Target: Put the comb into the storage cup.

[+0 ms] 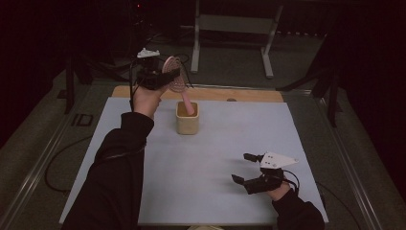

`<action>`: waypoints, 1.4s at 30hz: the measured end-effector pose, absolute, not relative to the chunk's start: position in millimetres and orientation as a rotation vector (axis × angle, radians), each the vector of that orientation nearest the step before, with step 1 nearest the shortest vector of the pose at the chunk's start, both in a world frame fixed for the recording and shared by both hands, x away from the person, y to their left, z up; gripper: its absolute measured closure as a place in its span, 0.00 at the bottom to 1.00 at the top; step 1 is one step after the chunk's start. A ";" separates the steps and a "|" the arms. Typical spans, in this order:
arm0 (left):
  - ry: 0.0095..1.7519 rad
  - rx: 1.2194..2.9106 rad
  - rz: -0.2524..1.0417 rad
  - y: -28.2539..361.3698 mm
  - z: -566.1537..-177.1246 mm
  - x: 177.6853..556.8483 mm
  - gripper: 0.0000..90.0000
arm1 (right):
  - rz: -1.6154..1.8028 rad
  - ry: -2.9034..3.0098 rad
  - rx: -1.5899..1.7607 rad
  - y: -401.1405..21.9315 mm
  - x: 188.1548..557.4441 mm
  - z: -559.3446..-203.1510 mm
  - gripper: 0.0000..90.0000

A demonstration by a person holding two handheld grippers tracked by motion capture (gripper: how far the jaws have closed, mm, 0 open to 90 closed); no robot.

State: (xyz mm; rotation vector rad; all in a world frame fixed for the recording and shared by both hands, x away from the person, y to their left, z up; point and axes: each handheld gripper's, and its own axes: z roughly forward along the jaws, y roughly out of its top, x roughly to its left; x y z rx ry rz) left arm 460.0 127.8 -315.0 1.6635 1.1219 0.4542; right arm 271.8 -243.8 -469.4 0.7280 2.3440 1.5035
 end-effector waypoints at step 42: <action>1.136 1.674 0.391 121.8 -370.6 462.2 0.73 | 1.510 2.352 0.737 -244.1 272.1 -470.0 0.12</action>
